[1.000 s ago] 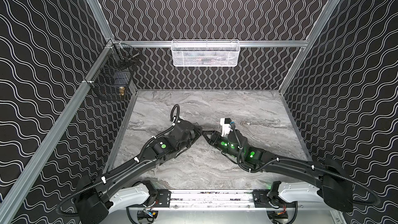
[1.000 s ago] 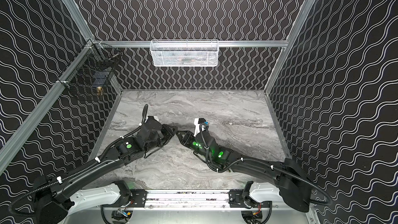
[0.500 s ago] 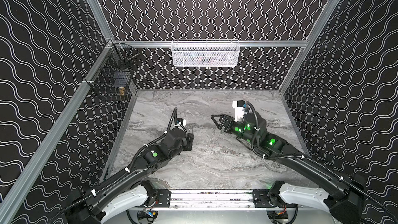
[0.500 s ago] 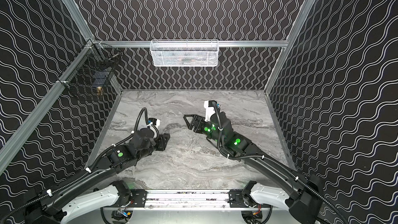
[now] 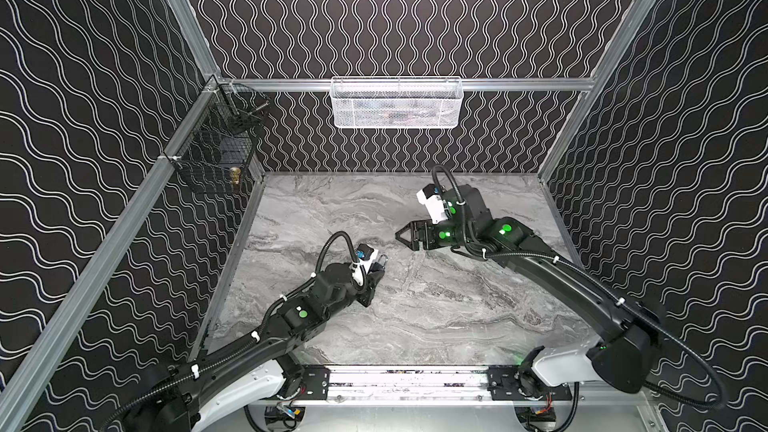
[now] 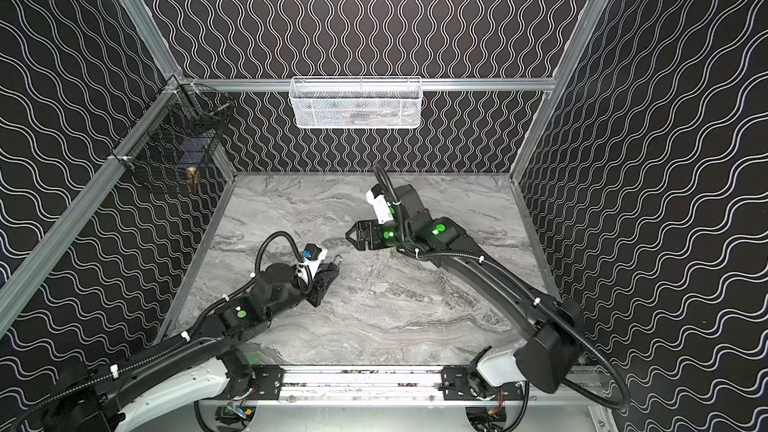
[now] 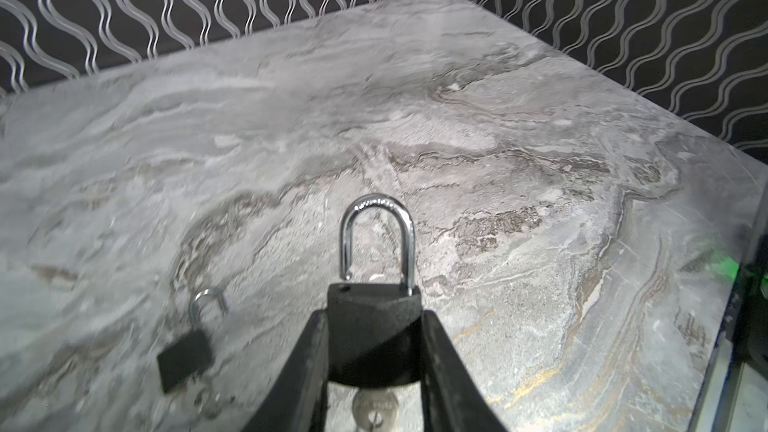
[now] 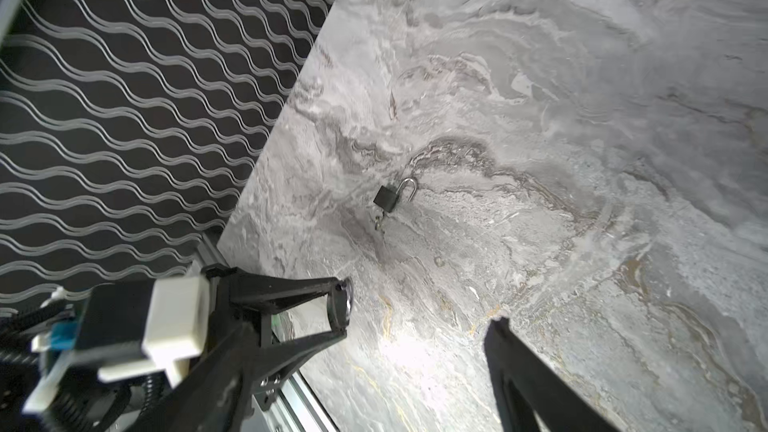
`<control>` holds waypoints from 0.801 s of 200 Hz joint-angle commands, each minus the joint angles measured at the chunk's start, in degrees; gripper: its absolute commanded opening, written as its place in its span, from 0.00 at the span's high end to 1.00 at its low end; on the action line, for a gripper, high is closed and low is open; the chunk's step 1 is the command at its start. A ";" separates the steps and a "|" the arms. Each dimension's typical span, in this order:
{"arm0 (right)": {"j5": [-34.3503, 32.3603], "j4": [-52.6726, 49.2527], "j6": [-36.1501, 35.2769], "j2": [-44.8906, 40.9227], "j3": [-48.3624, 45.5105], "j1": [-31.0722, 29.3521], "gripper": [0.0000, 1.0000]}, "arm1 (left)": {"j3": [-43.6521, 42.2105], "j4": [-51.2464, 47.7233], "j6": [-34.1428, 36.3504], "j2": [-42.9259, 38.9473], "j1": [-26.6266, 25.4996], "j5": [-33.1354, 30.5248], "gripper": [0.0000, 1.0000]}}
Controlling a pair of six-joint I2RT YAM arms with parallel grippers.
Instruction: Unlock with the key
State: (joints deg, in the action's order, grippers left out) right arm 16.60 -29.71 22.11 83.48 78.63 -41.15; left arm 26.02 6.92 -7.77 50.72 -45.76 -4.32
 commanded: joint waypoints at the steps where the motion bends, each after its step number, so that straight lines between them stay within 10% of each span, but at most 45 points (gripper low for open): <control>1: 2.47 -4.36 -3.91 2.91 2.96 0.01 0.13 | -0.36 7.84 4.25 -0.14 0.05 0.55 1.00; 160: -0.43 -11.75 -7.87 15.34 10.36 -1.23 0.12 | -1.19 7.67 4.83 -2.33 0.01 -1.18 1.00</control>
State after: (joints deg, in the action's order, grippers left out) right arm 18.41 -38.81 15.92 98.00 87.92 -42.24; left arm 25.08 11.53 -4.29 48.99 -45.76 -4.71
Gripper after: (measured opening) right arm 0.876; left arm 0.330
